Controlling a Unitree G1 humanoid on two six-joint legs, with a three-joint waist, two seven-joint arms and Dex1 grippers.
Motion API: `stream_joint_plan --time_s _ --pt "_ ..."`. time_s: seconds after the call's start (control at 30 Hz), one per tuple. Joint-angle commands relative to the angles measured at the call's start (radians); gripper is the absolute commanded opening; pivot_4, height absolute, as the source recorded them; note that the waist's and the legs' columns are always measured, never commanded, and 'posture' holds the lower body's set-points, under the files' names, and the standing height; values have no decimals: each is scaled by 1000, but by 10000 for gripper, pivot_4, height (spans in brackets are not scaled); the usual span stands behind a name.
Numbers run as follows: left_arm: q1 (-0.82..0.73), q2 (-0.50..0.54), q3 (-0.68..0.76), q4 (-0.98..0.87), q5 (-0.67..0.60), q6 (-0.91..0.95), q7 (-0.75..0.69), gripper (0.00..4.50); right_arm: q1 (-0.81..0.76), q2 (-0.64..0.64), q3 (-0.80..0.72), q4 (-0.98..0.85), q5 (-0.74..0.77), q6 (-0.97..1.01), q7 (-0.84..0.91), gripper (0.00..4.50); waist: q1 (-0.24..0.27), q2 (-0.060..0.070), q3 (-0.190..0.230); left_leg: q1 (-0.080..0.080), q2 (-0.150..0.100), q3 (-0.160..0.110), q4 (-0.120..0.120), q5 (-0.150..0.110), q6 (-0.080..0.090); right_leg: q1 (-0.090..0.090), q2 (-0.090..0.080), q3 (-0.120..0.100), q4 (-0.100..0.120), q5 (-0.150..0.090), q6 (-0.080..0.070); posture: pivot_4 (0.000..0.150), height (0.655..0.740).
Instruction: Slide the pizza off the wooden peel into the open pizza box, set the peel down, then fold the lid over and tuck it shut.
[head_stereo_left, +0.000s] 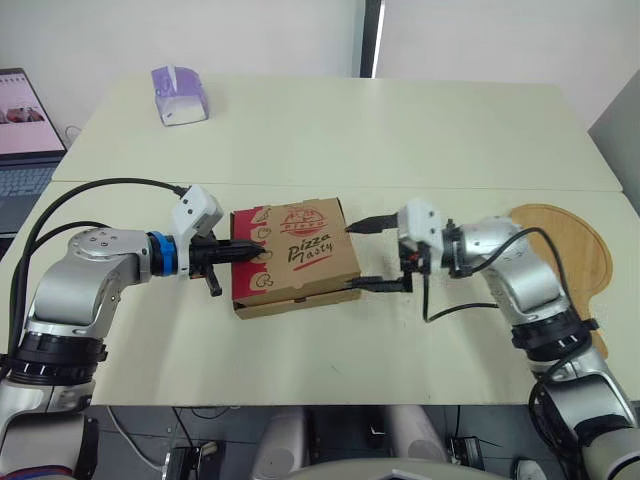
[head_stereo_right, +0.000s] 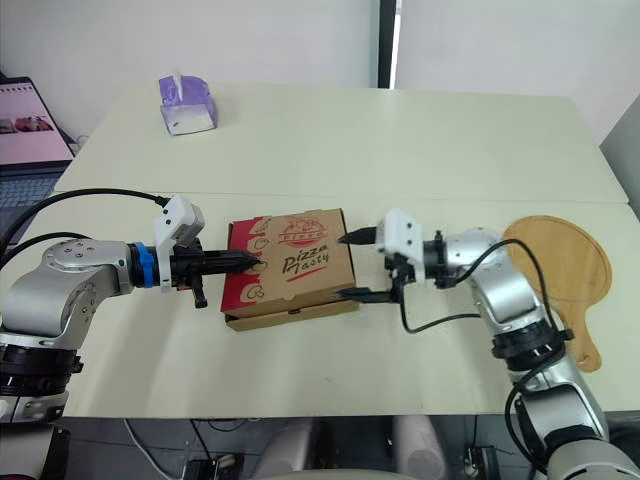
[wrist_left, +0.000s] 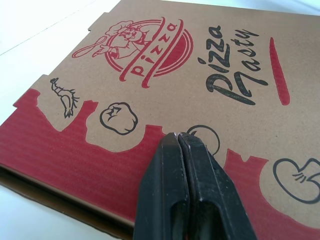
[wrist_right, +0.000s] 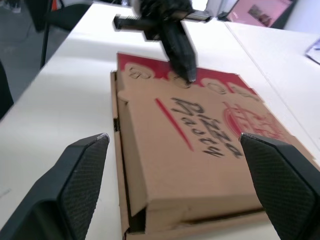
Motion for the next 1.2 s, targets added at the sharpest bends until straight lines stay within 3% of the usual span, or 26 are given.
stream_joint_plan --time_s 0.03,0.33,0.37,0.67,1.2 --pt "-2 5 1 -1 9 -11 -8 0 -22 -45 -41 27 2 -14 16 35043 0 0 0 0 0 0 0 0 0 0 0 0 0 0 0 1500 7400" --pt "1 7 2 -1 12 -15 -9 0 -8 -33 61 117 -142 -158 1 1830 -1 0 0 0 0 1 0 0 0 0 0 0 1 0 0 1500 7400" --pt "1 7 2 -1 13 -16 -10 0 -5 -23 70 114 -147 -159 -1 524 -2 0 0 0 0 1 0 0 0 0 0 0 1 0 0 1500 7400" --pt "-2 6 0 2 19 -21 -16 0 4 15 82 85 -141 -130 0 524 -1 0 0 0 0 0 0 0 0 0 0 0 1 0 0 1500 7400" --pt "-4 5 3 5 28 -28 -20 0 -57 -26 10 136 -102 -145 33 524 -1 0 0 0 0 1 0 0 0 0 0 0 1 0 0 1500 7400"
